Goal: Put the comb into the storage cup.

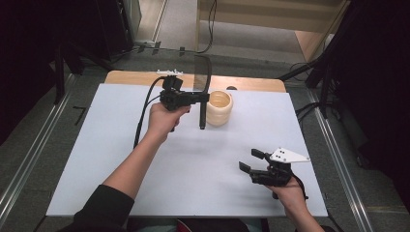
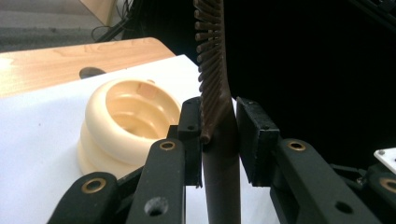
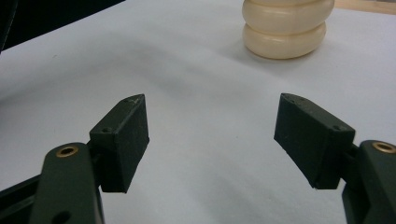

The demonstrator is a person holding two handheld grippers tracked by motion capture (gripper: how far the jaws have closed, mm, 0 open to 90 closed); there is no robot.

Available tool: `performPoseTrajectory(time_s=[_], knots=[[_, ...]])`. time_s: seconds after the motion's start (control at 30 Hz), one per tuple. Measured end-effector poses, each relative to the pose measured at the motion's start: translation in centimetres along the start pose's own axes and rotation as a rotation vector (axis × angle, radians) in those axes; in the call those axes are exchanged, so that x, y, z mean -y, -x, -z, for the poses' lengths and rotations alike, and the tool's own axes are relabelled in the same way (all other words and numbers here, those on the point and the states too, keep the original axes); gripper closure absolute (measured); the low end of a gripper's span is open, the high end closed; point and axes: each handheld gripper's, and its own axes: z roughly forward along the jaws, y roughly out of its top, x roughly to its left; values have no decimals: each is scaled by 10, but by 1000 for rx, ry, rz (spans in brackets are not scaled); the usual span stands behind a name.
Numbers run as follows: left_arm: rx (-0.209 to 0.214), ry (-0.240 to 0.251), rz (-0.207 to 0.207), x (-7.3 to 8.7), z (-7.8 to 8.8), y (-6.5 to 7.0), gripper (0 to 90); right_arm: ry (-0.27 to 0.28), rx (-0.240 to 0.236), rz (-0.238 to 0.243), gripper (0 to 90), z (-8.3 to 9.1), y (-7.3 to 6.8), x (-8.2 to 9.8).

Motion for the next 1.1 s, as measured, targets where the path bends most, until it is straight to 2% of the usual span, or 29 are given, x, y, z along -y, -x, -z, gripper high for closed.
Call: performPoseTrajectory(time_s=[0.33,0.6,0.67,1.1], knots=[[2,3,-25,-18,-13,-1,732,-3,2,-4,234,0,0,0],[-8,9,-31,-28,-18,-2,732,-14,3,-11,234,0,0,0],[-7,24,-28,-31,-20,-4,733,-14,4,-7,233,0,0,0],[-61,42,-52,-43,-36,-14,733,-5,2,-12,229,1,0,-1]])
